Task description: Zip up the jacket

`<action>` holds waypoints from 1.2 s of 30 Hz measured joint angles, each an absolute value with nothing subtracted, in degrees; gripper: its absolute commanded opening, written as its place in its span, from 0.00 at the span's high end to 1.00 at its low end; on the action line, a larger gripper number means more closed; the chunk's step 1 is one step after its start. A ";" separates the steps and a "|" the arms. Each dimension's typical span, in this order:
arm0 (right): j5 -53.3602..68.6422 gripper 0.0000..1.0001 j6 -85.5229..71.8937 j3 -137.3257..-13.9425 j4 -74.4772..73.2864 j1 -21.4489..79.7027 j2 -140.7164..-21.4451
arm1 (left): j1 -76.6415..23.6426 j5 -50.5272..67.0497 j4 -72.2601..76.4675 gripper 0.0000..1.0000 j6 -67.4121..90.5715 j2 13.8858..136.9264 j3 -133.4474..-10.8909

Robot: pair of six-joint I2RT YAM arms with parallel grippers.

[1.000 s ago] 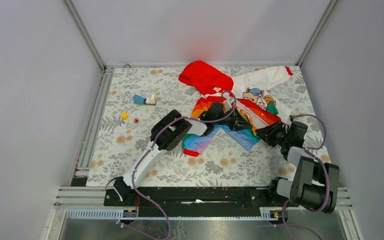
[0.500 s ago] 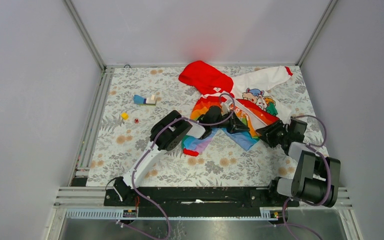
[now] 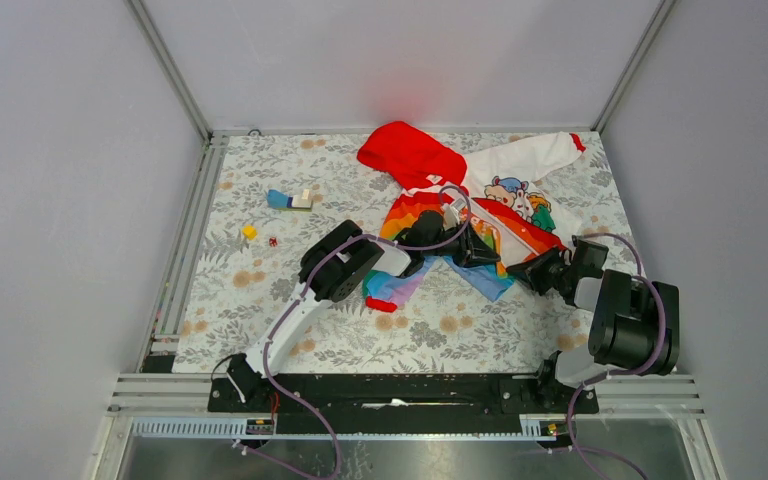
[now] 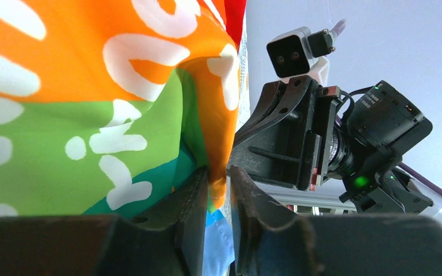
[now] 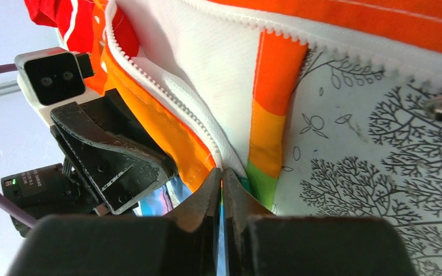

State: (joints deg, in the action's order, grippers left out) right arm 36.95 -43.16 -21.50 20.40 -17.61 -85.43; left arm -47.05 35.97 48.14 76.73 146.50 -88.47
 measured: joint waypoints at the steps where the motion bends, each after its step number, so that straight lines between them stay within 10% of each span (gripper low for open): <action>1: 37.23 0.96 -43.18 -21.45 20.75 -17.61 -85.47 | -47.13 35.97 48.12 0.71 76.69 146.47 -88.47; 11: 36.67 1.00 -42.92 -21.34 21.43 -17.61 -81.65 | -47.70 35.09 45.80 0.58 75.46 145.58 -89.12; 20: 36.47 1.00 -42.50 -21.34 20.64 -17.61 -80.31 | -48.25 34.26 42.02 0.84 73.80 145.56 -90.26; 23: 35.79 0.85 -42.17 -21.37 19.42 -17.61 -79.83 | -48.40 34.24 41.50 0.99 73.63 145.67 -90.28; 29: 29.93 0.57 -38.59 -24.12 9.56 -17.56 -75.70 | -48.51 34.30 44.12 1.00 74.87 146.34 -90.28; 36: 22.48 0.47 -34.70 -28.42 1.93 -22.87 -69.97 | -48.58 34.22 49.54 1.00 73.87 146.47 -88.47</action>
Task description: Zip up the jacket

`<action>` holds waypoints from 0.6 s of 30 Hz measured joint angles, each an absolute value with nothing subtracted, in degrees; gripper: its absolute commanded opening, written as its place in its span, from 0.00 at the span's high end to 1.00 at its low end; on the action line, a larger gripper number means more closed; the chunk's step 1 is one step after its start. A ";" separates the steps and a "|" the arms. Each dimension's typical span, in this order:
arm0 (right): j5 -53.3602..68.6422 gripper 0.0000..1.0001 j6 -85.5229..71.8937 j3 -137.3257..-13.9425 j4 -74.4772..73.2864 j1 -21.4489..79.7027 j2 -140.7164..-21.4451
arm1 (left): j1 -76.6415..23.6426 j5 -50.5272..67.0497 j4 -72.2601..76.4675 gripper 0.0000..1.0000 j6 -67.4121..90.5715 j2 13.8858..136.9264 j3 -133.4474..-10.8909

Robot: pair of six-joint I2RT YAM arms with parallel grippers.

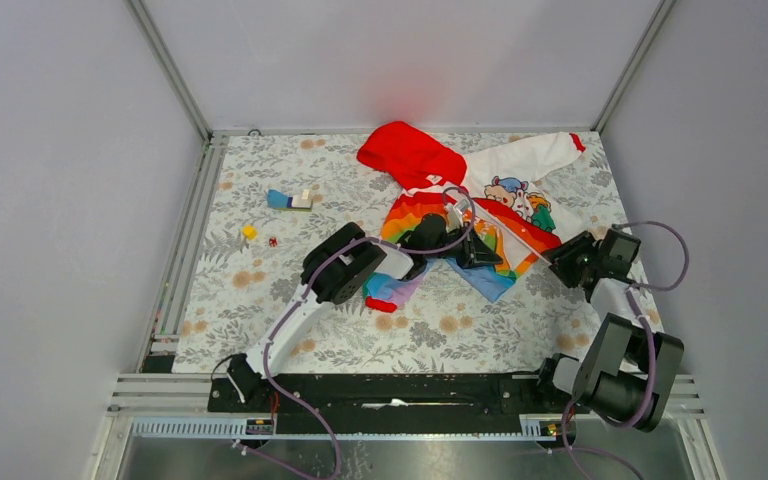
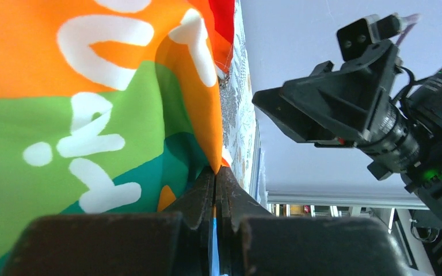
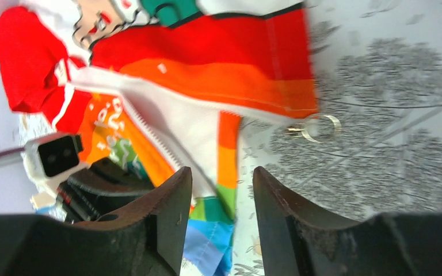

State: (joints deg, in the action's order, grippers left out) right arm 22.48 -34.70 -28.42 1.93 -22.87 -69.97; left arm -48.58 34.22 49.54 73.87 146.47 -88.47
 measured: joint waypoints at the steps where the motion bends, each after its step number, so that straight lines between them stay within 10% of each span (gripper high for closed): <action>1: 21.98 0.45 -34.35 -28.45 1.54 -24.25 -69.95 | -48.58 34.26 50.11 1.00 73.67 146.58 -88.44; 18: 33.58 0.44 -34.24 -28.97 12.08 -41.41 -85.03 | -48.75 34.54 56.66 1.00 73.25 148.70 -89.19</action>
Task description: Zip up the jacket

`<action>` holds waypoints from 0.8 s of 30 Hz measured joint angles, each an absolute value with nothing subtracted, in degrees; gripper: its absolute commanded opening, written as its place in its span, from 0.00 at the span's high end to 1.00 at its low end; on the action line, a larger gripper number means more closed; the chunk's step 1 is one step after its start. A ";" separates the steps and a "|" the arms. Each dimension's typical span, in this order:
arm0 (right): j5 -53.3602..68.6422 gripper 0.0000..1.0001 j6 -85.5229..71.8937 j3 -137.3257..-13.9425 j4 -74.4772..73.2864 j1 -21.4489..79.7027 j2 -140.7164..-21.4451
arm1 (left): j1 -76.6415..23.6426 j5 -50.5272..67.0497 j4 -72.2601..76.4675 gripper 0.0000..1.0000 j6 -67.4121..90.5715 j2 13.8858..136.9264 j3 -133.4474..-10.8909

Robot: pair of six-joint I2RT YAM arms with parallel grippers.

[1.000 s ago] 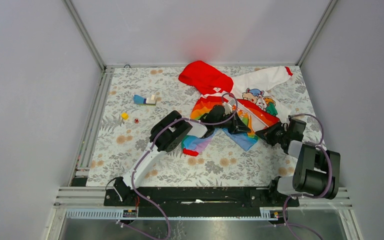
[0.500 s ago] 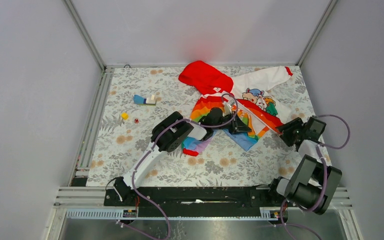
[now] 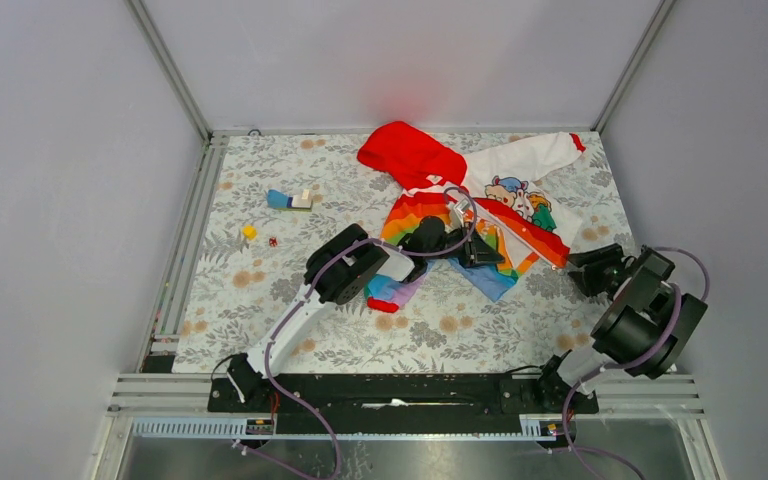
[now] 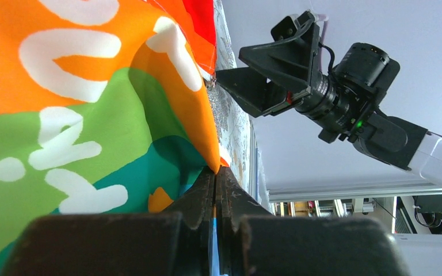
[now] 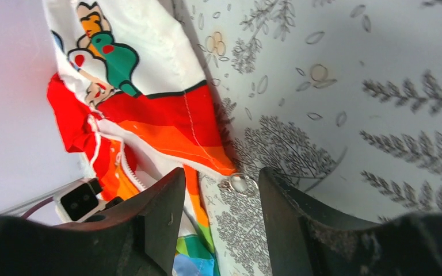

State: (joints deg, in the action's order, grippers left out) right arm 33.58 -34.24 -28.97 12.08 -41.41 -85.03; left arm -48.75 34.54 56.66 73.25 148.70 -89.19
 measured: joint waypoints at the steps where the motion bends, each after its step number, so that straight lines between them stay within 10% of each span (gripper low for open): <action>1: 35.00 0.45 -34.74 -28.97 13.37 -41.43 -86.48 | -48.77 34.54 56.49 1.00 73.23 148.73 -89.30; 24: 43.59 0.48 -37.08 -29.36 25.32 -41.43 -94.78 | -48.90 34.81 55.20 1.00 72.40 149.01 -90.37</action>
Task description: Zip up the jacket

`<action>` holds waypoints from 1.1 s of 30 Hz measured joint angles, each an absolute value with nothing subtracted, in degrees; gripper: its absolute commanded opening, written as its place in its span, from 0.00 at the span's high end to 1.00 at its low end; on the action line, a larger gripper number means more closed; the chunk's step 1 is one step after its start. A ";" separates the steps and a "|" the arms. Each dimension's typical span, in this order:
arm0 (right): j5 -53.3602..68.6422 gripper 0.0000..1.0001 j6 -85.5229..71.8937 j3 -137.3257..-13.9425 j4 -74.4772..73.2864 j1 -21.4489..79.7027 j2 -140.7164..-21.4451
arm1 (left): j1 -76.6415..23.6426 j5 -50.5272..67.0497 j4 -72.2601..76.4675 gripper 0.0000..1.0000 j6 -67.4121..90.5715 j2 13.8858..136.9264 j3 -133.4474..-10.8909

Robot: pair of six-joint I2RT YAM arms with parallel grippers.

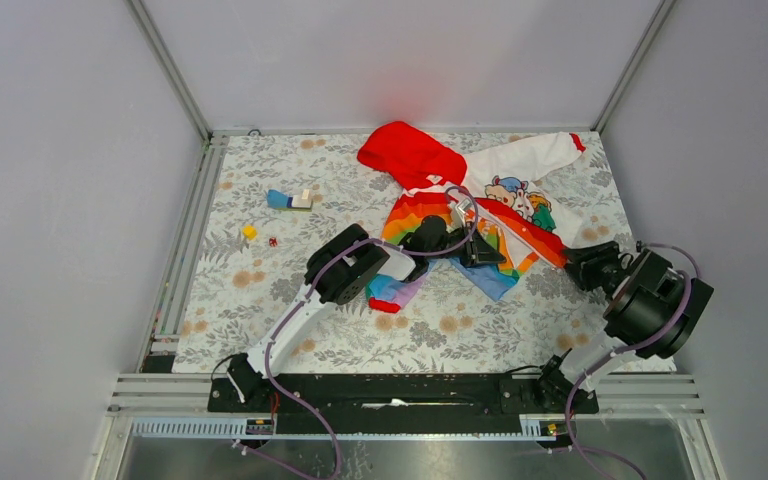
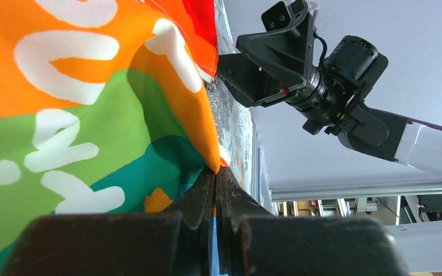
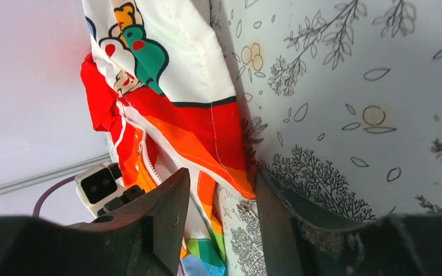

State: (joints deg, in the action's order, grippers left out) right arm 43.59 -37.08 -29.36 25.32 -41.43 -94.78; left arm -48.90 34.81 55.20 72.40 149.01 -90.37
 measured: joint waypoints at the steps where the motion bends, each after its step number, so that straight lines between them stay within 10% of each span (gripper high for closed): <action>1: 43.88 0.50 -37.19 -29.04 25.50 -41.43 -94.76 | -48.90 34.81 55.18 1.00 72.40 148.99 -90.37; 33: 40.14 0.55 -33.28 -25.41 18.74 -38.37 -87.99 | -48.93 35.03 54.46 1.00 72.01 149.01 -90.74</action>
State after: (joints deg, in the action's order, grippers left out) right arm 40.14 -33.28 -25.41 18.74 -38.37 -87.99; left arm -48.93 35.03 54.46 72.01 149.01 -90.74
